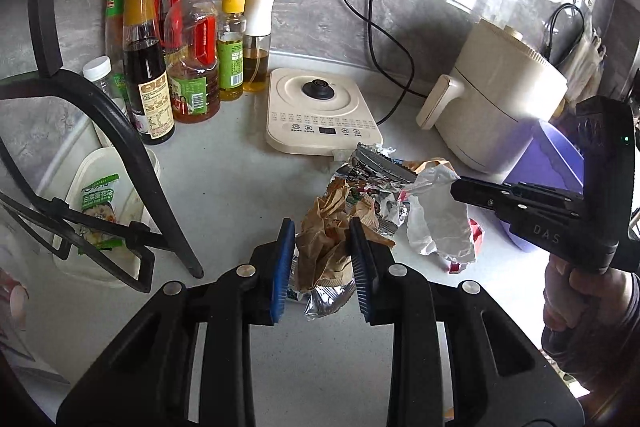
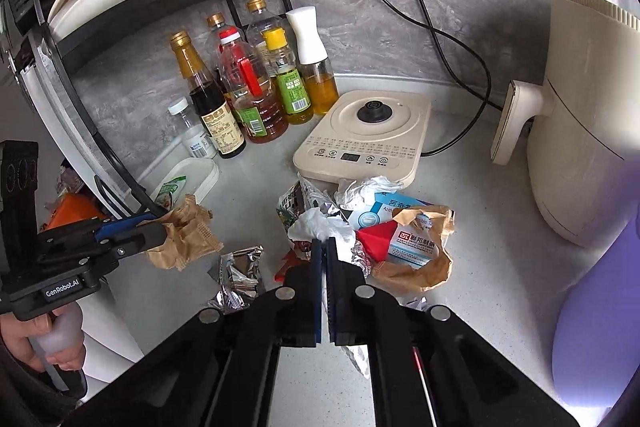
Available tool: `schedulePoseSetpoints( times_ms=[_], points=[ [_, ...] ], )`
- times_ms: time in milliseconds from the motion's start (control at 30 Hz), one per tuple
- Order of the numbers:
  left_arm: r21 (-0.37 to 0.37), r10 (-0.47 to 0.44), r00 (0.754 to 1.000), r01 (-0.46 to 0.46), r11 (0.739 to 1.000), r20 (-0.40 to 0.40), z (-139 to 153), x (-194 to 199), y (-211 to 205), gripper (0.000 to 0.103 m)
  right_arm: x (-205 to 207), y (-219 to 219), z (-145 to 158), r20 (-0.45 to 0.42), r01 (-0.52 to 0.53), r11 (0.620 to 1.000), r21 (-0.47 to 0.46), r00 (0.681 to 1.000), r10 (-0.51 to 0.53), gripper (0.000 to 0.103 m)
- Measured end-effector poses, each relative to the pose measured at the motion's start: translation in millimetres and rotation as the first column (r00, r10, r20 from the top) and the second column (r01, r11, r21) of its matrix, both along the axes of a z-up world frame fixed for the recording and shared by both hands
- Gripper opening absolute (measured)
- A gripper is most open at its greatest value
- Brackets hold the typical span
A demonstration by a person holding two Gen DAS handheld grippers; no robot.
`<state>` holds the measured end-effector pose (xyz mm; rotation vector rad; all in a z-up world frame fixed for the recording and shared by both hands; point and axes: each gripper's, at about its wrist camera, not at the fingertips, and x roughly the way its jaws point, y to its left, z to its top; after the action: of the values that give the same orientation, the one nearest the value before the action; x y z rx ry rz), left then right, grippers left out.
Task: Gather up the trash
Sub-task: 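Grasp the white tissue with the right tool while the left tool grasps the brown paper bag, then carry both items over the purple bucket and open both tools to drop them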
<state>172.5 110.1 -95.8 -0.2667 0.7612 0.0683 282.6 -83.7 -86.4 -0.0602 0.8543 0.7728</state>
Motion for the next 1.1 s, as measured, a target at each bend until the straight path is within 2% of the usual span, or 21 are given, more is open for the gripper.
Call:
schedulePoseSetpoints(
  times_ms=[300, 533, 800, 933, 1100],
  points=[
    [0.012, -0.046, 0.996, 0.046, 0.999, 0.076, 24.1, -13.0, -19.5, 0.028, -29.0, -53.6, 53.5, 0.099, 0.102, 0.992, 0.074, 0.989, -0.109, 0.003],
    [0.020, -0.073, 0.989, 0.071, 0.997, 0.131, 42.8, -12.0, -38.5, 0.028, -36.0, -102.0, 79.4, 0.167, 0.202, 0.975, 0.090, 0.962, -0.215, 0.003],
    [0.036, -0.150, 0.973, 0.146, 0.989, 0.177, 60.4, 4.9, -72.0, 0.028, -25.4, -163.8, 111.0, 0.246, 0.334, 0.936, 0.110, 0.903, -0.351, 0.003],
    [0.038, -0.193, 0.963, 0.189, 0.981, 0.189, 64.4, 17.1, -91.1, 0.028, -19.4, -196.6, 124.8, 0.295, 0.399, 0.909, 0.118, 0.860, -0.416, 0.003],
    [0.045, -0.248, 0.950, 0.244, 0.969, 0.190, 66.1, 34.5, -116.6, 0.028, -8.4, -227.5, 123.0, 0.302, 0.470, 0.877, 0.101, 0.825, -0.477, 0.007]
  ],
)
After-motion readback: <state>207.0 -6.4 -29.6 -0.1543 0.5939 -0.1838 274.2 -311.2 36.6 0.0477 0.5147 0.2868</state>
